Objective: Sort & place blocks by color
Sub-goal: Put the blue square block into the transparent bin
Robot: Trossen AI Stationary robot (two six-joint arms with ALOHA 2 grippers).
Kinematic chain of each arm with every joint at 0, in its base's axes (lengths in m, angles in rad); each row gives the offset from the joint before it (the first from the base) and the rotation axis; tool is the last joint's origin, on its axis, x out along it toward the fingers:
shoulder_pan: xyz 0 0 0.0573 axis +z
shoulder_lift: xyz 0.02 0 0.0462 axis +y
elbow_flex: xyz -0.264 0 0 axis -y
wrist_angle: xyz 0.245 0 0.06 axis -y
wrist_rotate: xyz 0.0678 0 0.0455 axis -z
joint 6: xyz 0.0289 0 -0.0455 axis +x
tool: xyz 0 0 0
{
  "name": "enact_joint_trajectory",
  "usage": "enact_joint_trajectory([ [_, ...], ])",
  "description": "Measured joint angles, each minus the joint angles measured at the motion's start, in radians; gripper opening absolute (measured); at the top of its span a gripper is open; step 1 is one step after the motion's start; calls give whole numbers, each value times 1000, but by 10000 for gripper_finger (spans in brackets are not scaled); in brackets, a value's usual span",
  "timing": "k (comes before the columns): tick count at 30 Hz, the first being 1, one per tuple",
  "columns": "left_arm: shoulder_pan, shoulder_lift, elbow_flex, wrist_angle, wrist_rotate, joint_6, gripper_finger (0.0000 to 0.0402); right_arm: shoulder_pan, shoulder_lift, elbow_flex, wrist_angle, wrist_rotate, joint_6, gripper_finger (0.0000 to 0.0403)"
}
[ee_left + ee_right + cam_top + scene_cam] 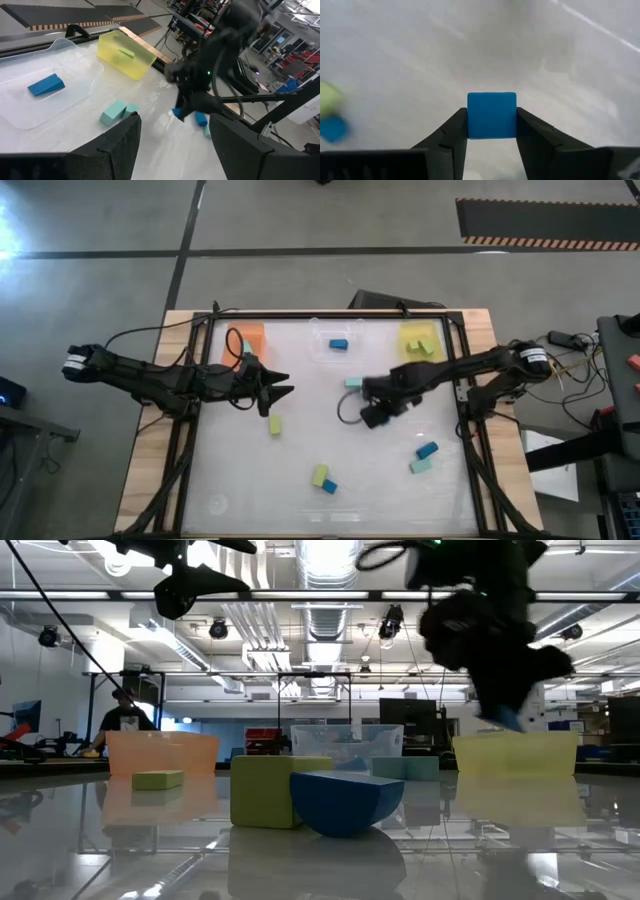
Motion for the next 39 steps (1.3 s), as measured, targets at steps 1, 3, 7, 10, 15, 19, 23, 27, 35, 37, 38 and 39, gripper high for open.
enact_joint_trajectory([
  [1, 0, 0, 0, 0, 0, -2, 219, -19, 0, 27, 3, 13, -25, 127],
  [3, 0, 0, 0, 0, 0, -6, 219, -55, 2, 80, 17, 41, -80, 127],
  [7, 0, 0, 0, 1, 0, -6, 219, -135, 26, 186, 71, 76, -190, 127],
  [10, 0, 0, 0, 2, 0, -7, 219, -200, 54, 259, 118, 82, -284, 127],
  [15, 0, 0, 1, 12, -5, -8, 219, -299, 126, 358, 185, 86, -424, 127],
  [19, 1, 0, 8, 12, -23, -8, 219, -366, 198, 425, 209, 82, -509, 127],
  [23, 1, 0, 11, 11, -41, -9, 219, -416, 276, 482, 234, 81, -571, 127],
  [27, 1, 0, 12, 11, -55, -11, 219, -454, 356, 542, 252, 71, -606, 127],
  [35, 1, 0, 13, 11, -73, -60, 219, -519, 511, 690, 241, 26, -633, 128],
  [37, 1, 0, 13, 11, -73, -62, 219, -530, 549, 725, 226, 21, -634, 128],
  [38, 1, 0, 13, 11, -74, -64, 219, -535, 570, 746, 214, 17, -634, 128],
  [39, 1, 0, 13, 11, -75, -70, 219, -541, 588, 765, 195, 11, -634, 128],
])
